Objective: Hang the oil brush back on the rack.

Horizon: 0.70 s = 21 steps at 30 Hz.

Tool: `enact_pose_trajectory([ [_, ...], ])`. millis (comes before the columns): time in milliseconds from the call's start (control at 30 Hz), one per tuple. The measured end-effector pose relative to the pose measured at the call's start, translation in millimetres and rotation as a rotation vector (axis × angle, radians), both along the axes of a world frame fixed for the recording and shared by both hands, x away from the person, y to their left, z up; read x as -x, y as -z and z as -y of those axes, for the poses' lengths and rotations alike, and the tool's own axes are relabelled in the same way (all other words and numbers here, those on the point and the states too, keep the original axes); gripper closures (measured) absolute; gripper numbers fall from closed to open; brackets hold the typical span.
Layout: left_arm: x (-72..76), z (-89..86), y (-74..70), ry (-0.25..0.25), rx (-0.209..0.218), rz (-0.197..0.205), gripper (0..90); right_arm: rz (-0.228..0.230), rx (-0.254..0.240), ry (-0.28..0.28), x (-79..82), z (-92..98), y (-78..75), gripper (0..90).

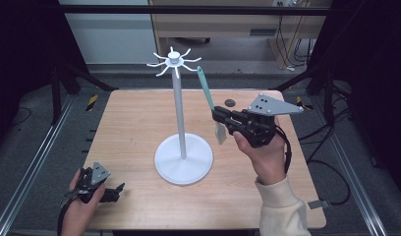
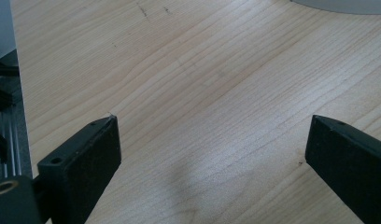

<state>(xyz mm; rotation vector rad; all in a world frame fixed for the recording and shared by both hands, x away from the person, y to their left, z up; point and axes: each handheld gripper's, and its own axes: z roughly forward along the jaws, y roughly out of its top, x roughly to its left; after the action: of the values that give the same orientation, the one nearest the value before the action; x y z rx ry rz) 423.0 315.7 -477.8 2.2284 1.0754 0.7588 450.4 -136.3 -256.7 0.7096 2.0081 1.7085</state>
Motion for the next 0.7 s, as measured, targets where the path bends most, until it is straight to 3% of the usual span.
enact_pose_trajectory([
  [700, 0.0, 0.2, 0.2, 0.001, -0.001, -0.002, 3.1, -0.01, 0.014, 0.002, -4.1, -7.5, 0.9, 82.7],
])
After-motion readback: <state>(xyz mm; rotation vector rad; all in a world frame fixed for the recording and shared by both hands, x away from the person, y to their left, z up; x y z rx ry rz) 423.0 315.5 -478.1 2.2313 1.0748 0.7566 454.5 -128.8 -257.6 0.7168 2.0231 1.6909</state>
